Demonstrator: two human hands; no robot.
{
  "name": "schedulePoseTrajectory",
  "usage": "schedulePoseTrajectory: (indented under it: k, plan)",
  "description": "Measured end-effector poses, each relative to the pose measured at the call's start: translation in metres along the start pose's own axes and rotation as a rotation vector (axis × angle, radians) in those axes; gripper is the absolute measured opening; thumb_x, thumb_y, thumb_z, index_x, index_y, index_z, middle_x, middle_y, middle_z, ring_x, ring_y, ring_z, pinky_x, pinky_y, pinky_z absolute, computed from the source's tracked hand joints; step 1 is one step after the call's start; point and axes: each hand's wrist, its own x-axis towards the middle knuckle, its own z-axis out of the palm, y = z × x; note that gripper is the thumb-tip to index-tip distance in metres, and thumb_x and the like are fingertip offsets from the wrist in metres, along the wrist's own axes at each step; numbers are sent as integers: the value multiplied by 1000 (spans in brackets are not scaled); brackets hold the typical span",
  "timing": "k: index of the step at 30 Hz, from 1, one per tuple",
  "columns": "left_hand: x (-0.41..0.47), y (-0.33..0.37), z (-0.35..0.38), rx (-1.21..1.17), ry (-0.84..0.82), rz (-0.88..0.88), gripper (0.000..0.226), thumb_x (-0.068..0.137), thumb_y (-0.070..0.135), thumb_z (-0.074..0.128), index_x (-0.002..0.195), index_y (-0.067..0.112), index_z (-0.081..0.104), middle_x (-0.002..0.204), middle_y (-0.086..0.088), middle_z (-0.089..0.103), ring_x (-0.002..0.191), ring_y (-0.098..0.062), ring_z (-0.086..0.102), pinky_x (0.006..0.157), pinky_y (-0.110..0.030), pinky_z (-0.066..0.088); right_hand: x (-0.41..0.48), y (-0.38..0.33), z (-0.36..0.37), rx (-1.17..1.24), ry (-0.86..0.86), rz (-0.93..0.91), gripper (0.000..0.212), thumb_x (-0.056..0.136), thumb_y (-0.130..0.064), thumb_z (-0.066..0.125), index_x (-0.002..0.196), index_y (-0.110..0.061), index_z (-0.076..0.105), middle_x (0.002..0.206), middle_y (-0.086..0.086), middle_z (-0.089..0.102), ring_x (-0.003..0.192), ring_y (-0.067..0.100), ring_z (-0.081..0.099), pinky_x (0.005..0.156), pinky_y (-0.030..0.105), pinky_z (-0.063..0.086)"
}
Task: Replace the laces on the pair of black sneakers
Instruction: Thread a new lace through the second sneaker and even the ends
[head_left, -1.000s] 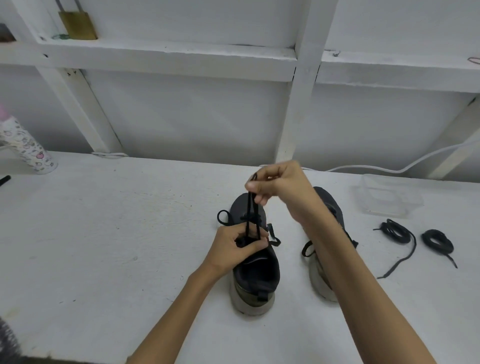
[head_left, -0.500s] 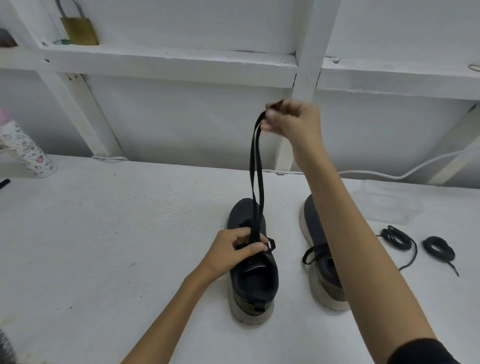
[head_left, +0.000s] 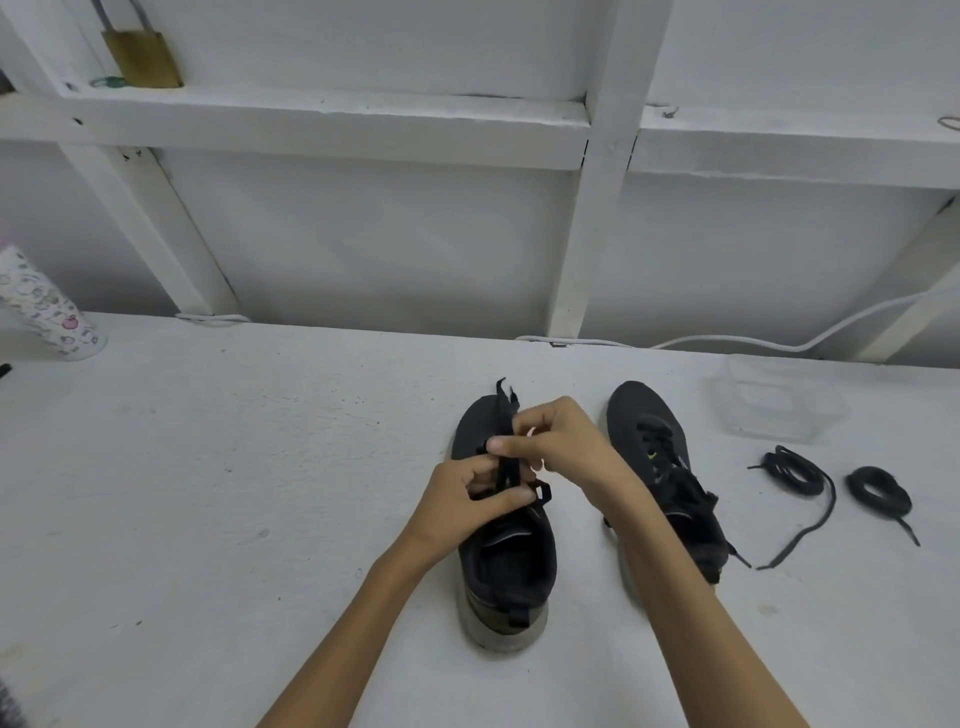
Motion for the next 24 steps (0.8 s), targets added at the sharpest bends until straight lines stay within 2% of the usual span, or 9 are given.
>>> schedulePoseTrajectory:
  k: [2, 6, 8, 9, 13, 16, 19, 21, 24]
  plan:
    - [0, 1, -1, 42, -14, -1, 22, 80, 7, 77, 98, 19, 72, 93, 5, 76, 94, -10, 71, 86, -19, 51, 0, -7, 2, 4, 42, -31, 42, 79, -6, 78, 59, 14, 47, 48, 9, 40, 41, 10, 35, 45, 15, 30]
    - [1, 4, -5, 82, -67, -10, 18, 78, 9, 80, 95, 15, 73, 88, 4, 76, 90, -9, 71, 84, -18, 50, -3, -38, -7, 69, 76, -110, 33, 77, -2, 78, 52, -2, 56, 51, 9, 45, 40, 10, 34, 44, 16, 29]
    - [1, 4, -7, 84, -78, 3, 19, 79, 9, 80, 96, 12, 73, 88, 1, 76, 89, -11, 71, 83, -17, 50, -1, -56, -18, 164, 132, -192, 18, 77, -1, 77, 66, 8, 67, 51, 9, 48, 43, 13, 37, 44, 18, 28]
    - [1, 4, -7, 87, -77, 11, 18, 79, 9, 79, 96, 12, 73, 88, 0, 76, 89, -12, 71, 83, -17, 49, 1, -63, -22, 200, 153, -226, 17, 78, -2, 76, 73, 12, 68, 51, 9, 50, 45, 15, 39, 44, 19, 29]
    - [2, 5, -7, 121, -85, 30, 18, 79, 10, 79, 95, 17, 74, 89, 1, 75, 90, -11, 70, 86, -19, 51, 2, -67, -21, 272, 127, -219, 15, 84, -4, 71, 76, 8, 68, 51, -4, 60, 45, 12, 39, 44, 18, 28]
    - [0, 2, -8, 123, -36, 85, 19, 78, 8, 79, 94, 17, 74, 96, 5, 74, 98, -10, 68, 89, -18, 49, 2, -63, -17, 262, 85, -194, 25, 84, -10, 73, 83, 14, 66, 65, 14, 58, 44, 13, 42, 45, 20, 28]
    - [0, -4, -5, 125, 11, 139, 21, 77, 9, 80, 94, 19, 73, 105, 7, 71, 108, -13, 64, 95, -19, 47, 1, -63, -14, 236, 18, -186, 21, 84, -14, 74, 82, 7, 69, 74, 21, 59, 44, 15, 43, 46, 22, 27]
    - [-1, -7, -1, 127, 11, 126, 21, 78, 8, 79, 95, 18, 72, 104, 7, 72, 108, -14, 65, 96, -21, 47, -4, -68, -11, 240, -34, -177, 14, 85, -11, 71, 80, 2, 69, 70, 11, 65, 43, 13, 42, 45, 21, 27]
    - [-1, -9, 2, 130, 4, 110, 18, 79, 8, 77, 94, 16, 72, 101, 6, 72, 106, -14, 65, 97, -22, 47, -10, -80, -13, 271, -98, -172, 13, 87, -3, 65, 74, -3, 67, 51, -6, 62, 46, 17, 43, 46, 21, 23]
